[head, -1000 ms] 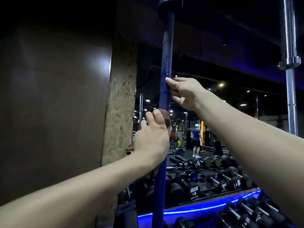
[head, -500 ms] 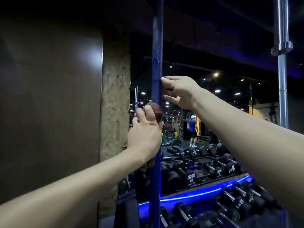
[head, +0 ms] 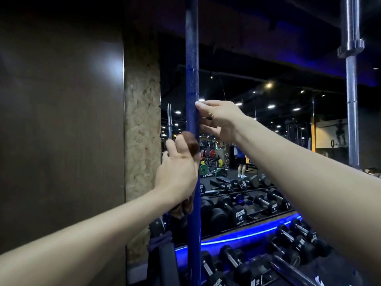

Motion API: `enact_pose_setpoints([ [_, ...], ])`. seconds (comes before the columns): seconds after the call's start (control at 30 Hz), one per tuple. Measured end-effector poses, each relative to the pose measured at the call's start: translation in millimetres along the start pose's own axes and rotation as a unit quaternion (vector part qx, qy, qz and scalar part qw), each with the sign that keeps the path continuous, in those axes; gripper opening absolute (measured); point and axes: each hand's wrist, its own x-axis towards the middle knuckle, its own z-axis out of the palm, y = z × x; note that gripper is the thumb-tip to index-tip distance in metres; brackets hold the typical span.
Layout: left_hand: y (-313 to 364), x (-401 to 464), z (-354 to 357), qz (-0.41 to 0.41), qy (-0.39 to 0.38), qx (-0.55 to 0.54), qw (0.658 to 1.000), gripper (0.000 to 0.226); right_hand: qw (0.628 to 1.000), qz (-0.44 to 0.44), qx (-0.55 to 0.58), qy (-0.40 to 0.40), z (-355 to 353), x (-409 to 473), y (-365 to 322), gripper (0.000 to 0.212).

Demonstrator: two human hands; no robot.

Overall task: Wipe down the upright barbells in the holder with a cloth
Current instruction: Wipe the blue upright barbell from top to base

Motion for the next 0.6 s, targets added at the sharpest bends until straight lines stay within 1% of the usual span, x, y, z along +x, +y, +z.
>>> enact_pose_setpoints([
  [0.03,-3.0,-5.6,2.1,-0.008,-0.015,0.012,1.000,0.049,1.000,-0.002,-0.001,0.001,0.8,-0.8,-1.2,0.006],
  [0.1,-3.0,-3.6,-0.4,-0.022,-0.018,0.015,0.999,0.050,1.000,-0.005,-0.009,-0.002,1.5,-1.3,-2.9,0.008],
  [0.27,12.6,55.9,-21.7,-0.041,0.051,-0.062,0.996,0.045,0.999,-0.017,-0.039,-0.002,0.6,1.1,-2.6,0.013],
  [0.37,14.2,64.1,-23.5,-0.024,0.069,-0.064,0.995,0.043,0.999,-0.025,-0.046,0.001,0.9,3.7,-1.1,0.013],
  [0.43,7.2,43.0,-14.7,-0.005,0.056,-0.034,0.998,0.042,0.999,-0.031,-0.037,0.009,1.4,4.6,1.9,0.014],
  [0.5,-0.4,7.1,-1.5,0.015,0.021,0.023,0.999,0.045,0.999,-0.043,-0.027,0.008,2.0,5.1,6.1,0.015],
  [0.57,-2.9,-17.6,6.5,0.007,-0.010,0.064,0.998,0.049,0.999,-0.045,-0.014,0.010,2.4,3.1,7.4,0.014],
  [0.6,-1.9,-19.3,6.2,-0.007,-0.015,0.067,0.998,0.050,0.999,-0.044,-0.010,0.012,2.2,2.0,6.8,0.013],
])
